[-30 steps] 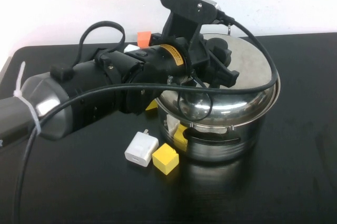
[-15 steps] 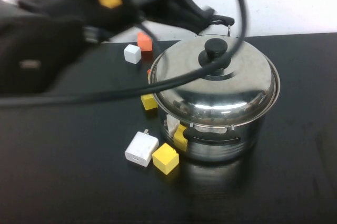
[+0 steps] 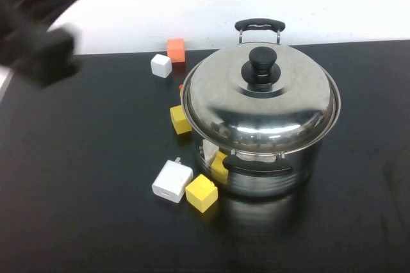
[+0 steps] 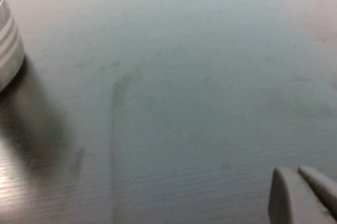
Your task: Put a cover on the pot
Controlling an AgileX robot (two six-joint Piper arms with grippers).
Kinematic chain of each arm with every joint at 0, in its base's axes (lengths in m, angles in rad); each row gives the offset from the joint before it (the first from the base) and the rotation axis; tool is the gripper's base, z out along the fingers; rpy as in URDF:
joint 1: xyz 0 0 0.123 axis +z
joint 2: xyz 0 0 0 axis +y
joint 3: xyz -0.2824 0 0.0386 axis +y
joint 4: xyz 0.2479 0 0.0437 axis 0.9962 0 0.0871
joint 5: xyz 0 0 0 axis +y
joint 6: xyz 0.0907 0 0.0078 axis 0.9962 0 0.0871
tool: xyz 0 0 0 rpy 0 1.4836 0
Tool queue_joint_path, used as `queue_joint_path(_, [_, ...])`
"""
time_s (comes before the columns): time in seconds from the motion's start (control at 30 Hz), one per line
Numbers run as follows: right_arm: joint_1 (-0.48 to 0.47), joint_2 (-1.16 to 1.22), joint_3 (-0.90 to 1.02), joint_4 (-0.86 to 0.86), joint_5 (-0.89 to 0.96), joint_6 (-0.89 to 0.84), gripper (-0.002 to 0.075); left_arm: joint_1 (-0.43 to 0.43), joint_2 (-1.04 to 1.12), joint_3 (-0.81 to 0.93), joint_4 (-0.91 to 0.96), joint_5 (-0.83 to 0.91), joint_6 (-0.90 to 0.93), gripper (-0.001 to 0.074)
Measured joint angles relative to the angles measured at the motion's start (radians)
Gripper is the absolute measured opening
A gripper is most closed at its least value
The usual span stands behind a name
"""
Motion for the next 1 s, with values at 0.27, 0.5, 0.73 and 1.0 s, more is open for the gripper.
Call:
queue_joint_path(0.27, [0.000,0.000,0.000,0.000,0.000,0.000,-0.0002,0.000,-0.025,0.000,-0.012,0.242,-0.058,0.0000])
queue_joint_path(0.5, [0.000,0.000,0.000,0.000,0.000,0.000,-0.0002,0.000,-0.016,0.000,-0.012,0.342,-0.060,0.0000])
queue_joint_path(0.73, [0.000,0.000,0.000,0.000,0.000,0.000,-0.0002,0.000,-0.093,0.062,0.069,0.141,-0.131,0.0000])
queue_joint_path(1.0, [0.000,0.000,0.000,0.000,0.000,0.000,-0.0002,0.122,-0.448,0.462,0.183,-0.281,-0.157,0.0000])
